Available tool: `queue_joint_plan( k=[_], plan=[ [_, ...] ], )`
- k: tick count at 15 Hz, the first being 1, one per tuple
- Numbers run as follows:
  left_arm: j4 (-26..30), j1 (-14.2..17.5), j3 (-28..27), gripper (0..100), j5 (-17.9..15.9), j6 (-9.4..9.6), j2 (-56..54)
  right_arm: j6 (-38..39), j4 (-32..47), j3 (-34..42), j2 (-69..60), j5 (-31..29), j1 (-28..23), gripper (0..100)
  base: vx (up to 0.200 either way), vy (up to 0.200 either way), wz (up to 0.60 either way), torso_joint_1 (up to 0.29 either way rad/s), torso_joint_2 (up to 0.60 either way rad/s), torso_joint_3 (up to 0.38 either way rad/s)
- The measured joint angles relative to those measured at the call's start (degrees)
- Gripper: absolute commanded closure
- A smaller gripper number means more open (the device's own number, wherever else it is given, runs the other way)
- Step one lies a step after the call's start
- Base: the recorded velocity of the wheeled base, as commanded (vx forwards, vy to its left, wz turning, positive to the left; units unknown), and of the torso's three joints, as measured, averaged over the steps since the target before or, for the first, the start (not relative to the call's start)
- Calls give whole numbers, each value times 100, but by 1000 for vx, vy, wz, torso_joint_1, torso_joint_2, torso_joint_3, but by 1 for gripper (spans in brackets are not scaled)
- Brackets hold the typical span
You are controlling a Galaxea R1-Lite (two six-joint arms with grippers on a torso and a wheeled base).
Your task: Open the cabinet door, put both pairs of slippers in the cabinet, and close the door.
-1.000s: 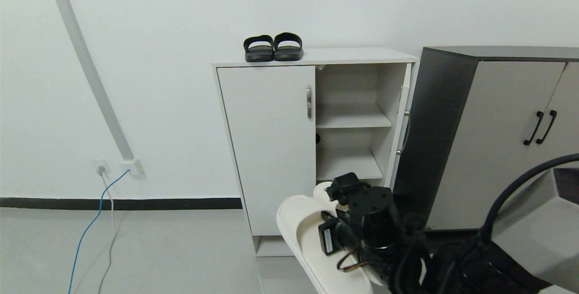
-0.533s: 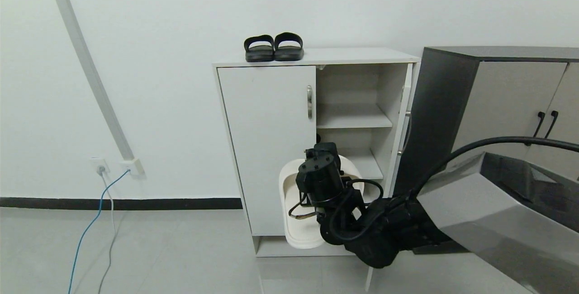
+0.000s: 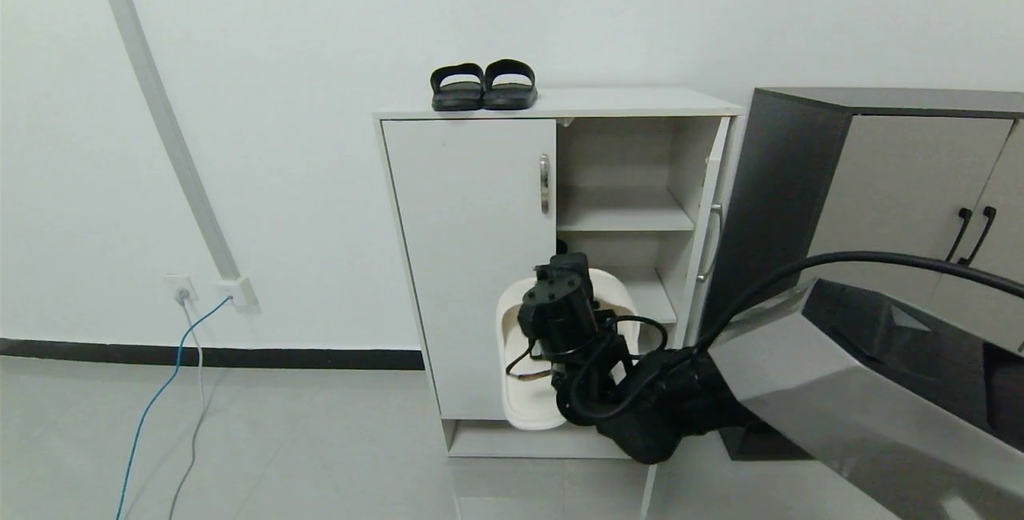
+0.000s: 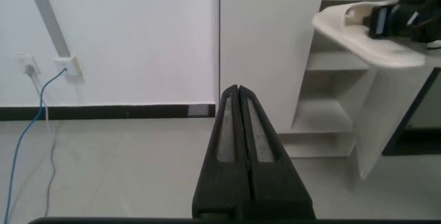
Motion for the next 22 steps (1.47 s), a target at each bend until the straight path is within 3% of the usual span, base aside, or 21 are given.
queue_joint_plan(
  k=[12, 22],
  plan=[
    [0, -7, 0, 100, -5, 0, 5, -150, 72, 4, 179, -17, -433, 100, 0, 0, 0, 0, 0, 0],
    [0, 0, 0, 100, -2, -6, 7, -100, 28, 1162, -439, -383, -483, 100, 0, 0, 0, 0, 0, 0]
  ],
)
